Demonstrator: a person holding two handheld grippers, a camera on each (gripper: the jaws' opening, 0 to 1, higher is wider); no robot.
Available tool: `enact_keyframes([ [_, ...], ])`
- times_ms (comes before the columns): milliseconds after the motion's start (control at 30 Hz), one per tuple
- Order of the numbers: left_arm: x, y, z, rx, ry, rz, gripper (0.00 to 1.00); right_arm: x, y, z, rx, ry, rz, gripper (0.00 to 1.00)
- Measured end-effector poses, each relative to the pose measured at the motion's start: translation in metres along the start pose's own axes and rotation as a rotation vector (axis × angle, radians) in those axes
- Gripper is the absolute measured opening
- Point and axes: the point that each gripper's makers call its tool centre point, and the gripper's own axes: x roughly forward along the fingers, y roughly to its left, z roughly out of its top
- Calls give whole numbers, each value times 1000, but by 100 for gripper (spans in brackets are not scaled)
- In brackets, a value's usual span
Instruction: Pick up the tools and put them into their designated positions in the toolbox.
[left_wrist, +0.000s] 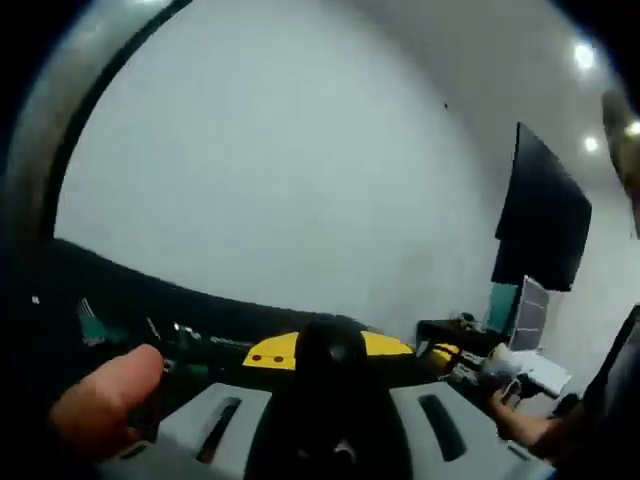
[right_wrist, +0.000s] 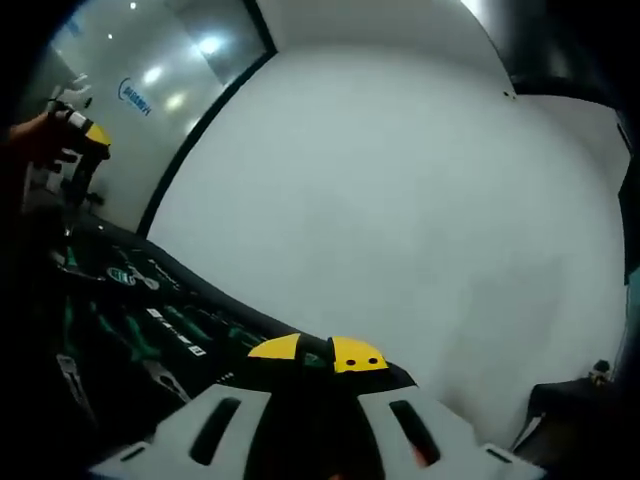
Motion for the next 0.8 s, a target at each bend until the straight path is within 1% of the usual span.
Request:
enact_keyframes([
  [33, -2, -4, 2, -57, -24, -34, 16, 0, 0, 0, 4, 1, 2, 8],
  [67, -5, -10, 6, -114, -59, -94, 16, 1, 1, -1, 9, 6, 5, 8],
  [100, -6, -10, 6, -148, -59, -111, 16, 1, 1, -3, 10, 14, 8, 8],
  [133, -8, -3, -3, -171, -3, -81, 16, 2, 2, -6, 9, 25, 12, 8],
  [167, -10, 5, -8, -181, 32, -47, 16, 2, 2, -7, 9, 28, 14, 8],
  [233, -10, 23, -9, -162, 26, 23, 16, 2, 1, -7, 15, 27, 13, 8],
  [300, -9, 24, -10, -165, 27, -3, 16, 2, -1, -8, 15, 28, 8, 8],
  [333, -9, 26, -16, -154, 63, -5, 15, 2, -1, -8, 16, 28, 7, 8],
  [367, -11, 40, -26, -150, 118, 55, 15, 2, -2, -8, 18, 28, 6, 8],
  [400, -13, 47, -31, -157, 143, 81, 15, 2, -2, -8, 19, 28, 5, 8],
  [433, -11, 47, -22, -163, 99, 49, 15, 2, -2, -8, 19, 28, 5, 8],
  [467, -13, 50, -23, -178, 119, 46, 15, 1, -3, -8, 21, 26, 4, 8],
  [500, -16, 50, -26, -155, 133, 47, 15, 1, -3, -8, 24, 25, 4, 8],
  [533, -21, 57, -28, -79, 160, 88, 15, 2, -3, -8, 28, 26, 5, 8],
  [567, -23, 58, -26, -50, 163, 93, 14, 2, -3, -9, 30, 29, 7, 8],
  [600, -27, 63, -28, -19, 189, 123, 14, 3, -3, -10, 32, 31, 13, 8],
  [633, -30, 67, -28, 35, 194, 144, 14, 4, -4, -11, 32, 30, 15, 8],
  [667, -35, 72, -28, 148, 185, 170, 15, 4, -4, -10, 32, 26, 18, 8],
  [700, -40, 77, -28, 201, 179, 206, 15, 4, -3, -9, 31, 24, 19, 8],
  [733, -43, 83, -27, 233, 184, 236, 16, 4, -3, -9, 28, 23, 19, 8],
  [767, -49, 84, -29, 241, 194, 249, 16, 3, -3, -8, 23, 23, 20, 8],
  [800, -54, 87, -28, 229, 197, 256, 16, 3, -2, -8, 21, 22, 20, 8],
])
